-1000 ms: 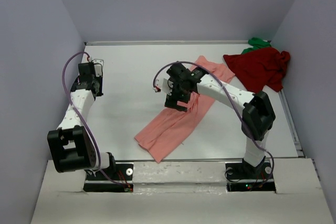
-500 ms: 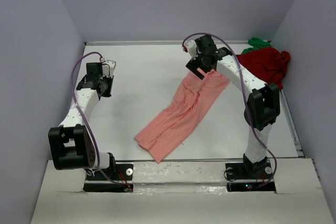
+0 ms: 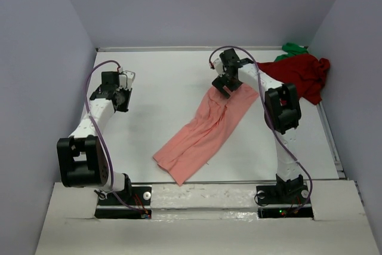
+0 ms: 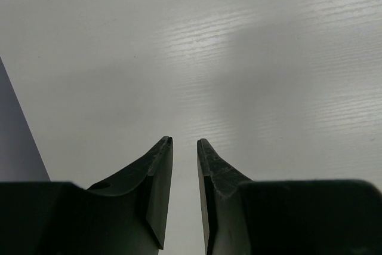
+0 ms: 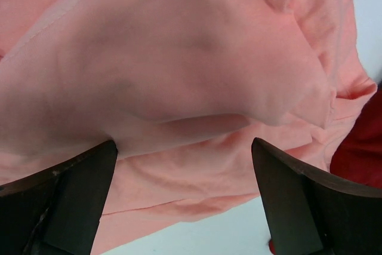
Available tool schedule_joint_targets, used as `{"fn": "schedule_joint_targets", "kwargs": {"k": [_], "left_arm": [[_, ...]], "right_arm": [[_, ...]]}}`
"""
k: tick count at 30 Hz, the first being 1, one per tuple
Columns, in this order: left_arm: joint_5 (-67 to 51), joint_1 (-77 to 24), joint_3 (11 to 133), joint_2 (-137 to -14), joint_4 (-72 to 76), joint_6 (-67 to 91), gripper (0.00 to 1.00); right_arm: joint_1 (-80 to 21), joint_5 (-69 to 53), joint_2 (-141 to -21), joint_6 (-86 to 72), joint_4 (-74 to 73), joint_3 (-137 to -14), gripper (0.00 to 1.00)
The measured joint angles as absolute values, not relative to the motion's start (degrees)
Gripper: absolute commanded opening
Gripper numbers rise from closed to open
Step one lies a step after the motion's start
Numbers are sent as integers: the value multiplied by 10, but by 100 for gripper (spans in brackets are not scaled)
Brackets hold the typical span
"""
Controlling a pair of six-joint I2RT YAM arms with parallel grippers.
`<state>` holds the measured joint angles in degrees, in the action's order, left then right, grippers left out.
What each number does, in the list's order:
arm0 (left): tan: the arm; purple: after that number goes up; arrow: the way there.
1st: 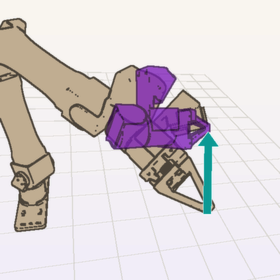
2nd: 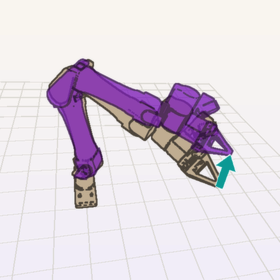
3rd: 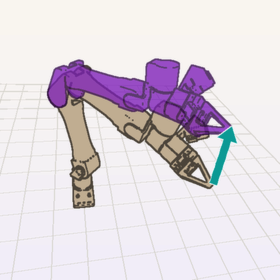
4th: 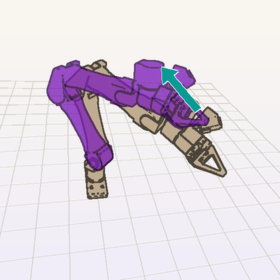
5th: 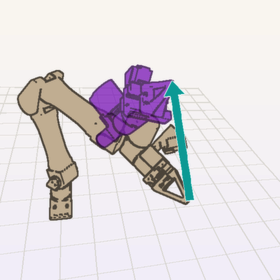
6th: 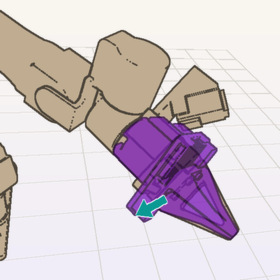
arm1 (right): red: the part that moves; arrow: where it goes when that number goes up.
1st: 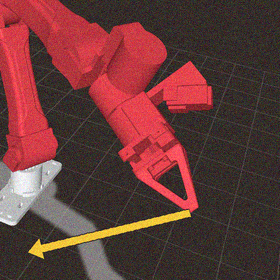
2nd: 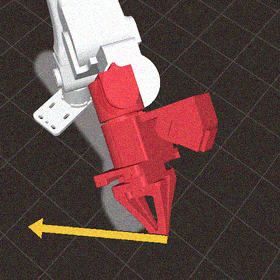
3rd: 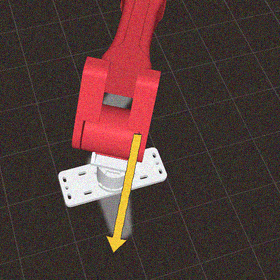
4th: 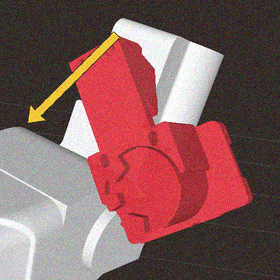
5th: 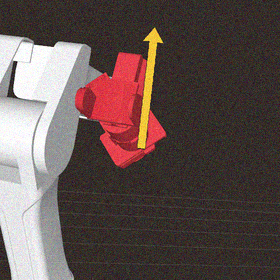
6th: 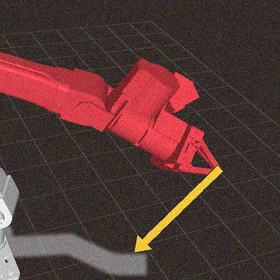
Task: Fold and stack the t-shirts
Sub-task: Fold the tshirt
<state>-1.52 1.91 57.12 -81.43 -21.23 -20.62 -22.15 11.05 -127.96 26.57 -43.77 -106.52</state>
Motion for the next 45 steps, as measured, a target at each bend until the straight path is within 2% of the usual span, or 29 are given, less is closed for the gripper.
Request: {"fn": "schedule_joint_targets", "kwargs": {"k": [11, 21, 31, 45], "left_arm": [[-16, 16, 571, -829, -217, -207, 34], [-3, 15, 571, -828, -235, -207, 35], [11, 15, 586, -828, -261, -203, 34], [23, 11, 604, -828, -282, -175, 34]], "right_arm": [[-168, 29, -1333, 214, -503, -1152, 100], [-158, -15, -1473, 201, -600, -1393, 100], [-158, -78, -1491, 202, -577, -1425, 100], [-158, -123, -1496, 225, -408, -1434, 100]]}}
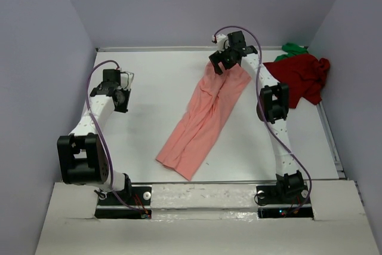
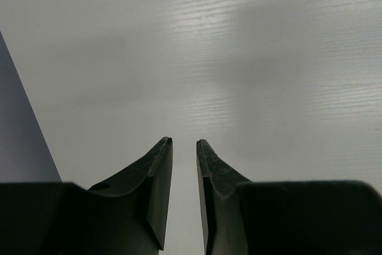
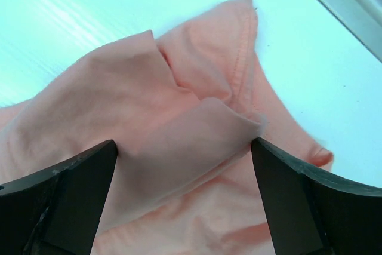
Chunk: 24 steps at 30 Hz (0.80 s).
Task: Fold and stack the t-shirts
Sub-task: Fold the tshirt
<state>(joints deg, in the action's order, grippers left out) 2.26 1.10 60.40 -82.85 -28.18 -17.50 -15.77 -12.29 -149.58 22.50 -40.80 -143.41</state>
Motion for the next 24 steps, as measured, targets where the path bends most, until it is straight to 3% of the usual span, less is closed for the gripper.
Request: {"fn": "schedule_joint_targets", "kwargs": {"k": [3, 9, 15, 24], "left_arm": [[25, 11, 606, -827, -282, -175, 34], [20, 11, 607, -822, -281, -175, 34], [13, 7, 607, -810, -281, -175, 34], [8, 4, 607, -787, -281, -175, 34]], "right_arm": [[-158, -113, -1476, 225, -388, -1408, 100], [-158, -111, -1306, 214, -387, -1224, 100], [-158, -144, -1139, 201, -422, -1121, 100], [-173, -234, -1107, 209, -483, -1007, 100]]}}
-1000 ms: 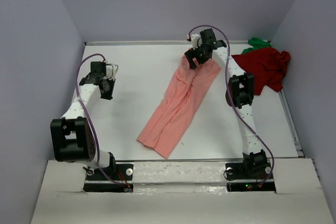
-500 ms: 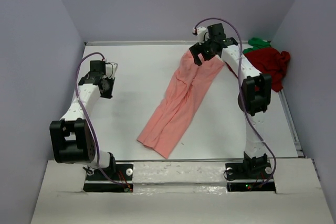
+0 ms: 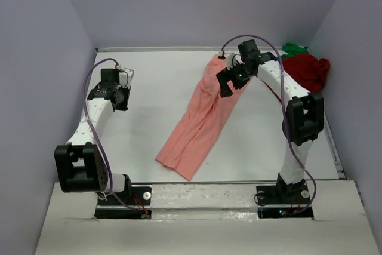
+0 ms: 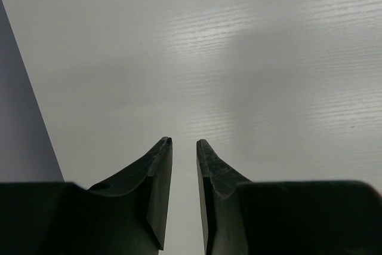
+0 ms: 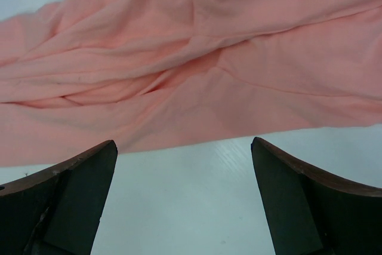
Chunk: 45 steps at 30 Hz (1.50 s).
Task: Fold and stack the t-shirts
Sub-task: Fold the tshirt
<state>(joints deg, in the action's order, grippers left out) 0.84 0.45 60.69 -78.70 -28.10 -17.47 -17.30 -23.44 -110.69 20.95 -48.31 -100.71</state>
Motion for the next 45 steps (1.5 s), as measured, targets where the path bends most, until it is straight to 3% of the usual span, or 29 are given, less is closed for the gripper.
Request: {"fn": "schedule_joint_targets", "kwargs": {"k": [20, 45], "left_arm": [[13, 4, 607, -786, -279, -175, 34], [14, 4, 607, -799, -279, -185, 34]], "right_arm": [[-211, -294, -1276, 238, -533, -1047, 100], [-204, -38, -1465, 209, -568, -1367, 100]]}}
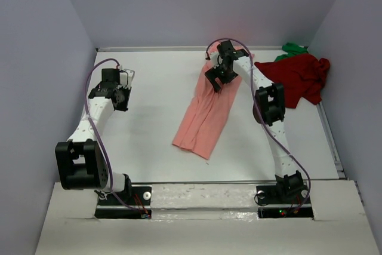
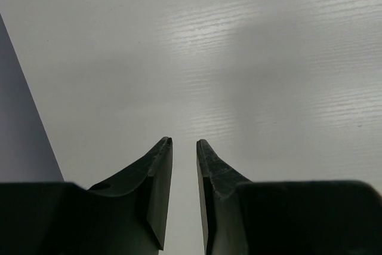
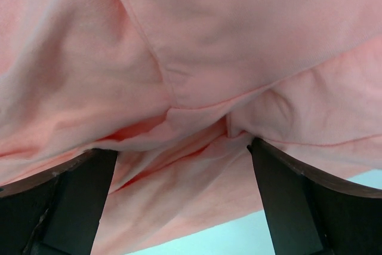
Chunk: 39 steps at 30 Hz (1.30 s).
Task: Fold and stack the t-shirts
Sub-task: Fold the tshirt
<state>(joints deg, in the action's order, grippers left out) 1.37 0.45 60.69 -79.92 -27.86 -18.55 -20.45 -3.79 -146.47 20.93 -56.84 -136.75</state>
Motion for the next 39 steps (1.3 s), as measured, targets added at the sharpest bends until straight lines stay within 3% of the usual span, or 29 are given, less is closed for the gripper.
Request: {"fn": "schedule_joint_targets", "kwargs": {"k": [5, 10, 13, 23, 39], "left_arm": [[1, -5, 609, -805, -279, -185, 34], [-15, -21, 612, -806, -282, -187, 34], [-37, -33, 619, -806, -291, -194, 29], [-108, -162, 615, -806, -314, -223, 27], [-131, -302, 614, -926, -304, -258, 17]], "right_arm": [[-188, -11, -1468, 210, -565, -1378, 100], [-181, -26, -1421, 209, -555, -1297, 100], [-178, -44, -1353, 205, -565, -1217, 100], [-178, -86, -1077, 196, -569, -1051, 100], [-159, -52, -953, 197, -547, -820, 100]]}}
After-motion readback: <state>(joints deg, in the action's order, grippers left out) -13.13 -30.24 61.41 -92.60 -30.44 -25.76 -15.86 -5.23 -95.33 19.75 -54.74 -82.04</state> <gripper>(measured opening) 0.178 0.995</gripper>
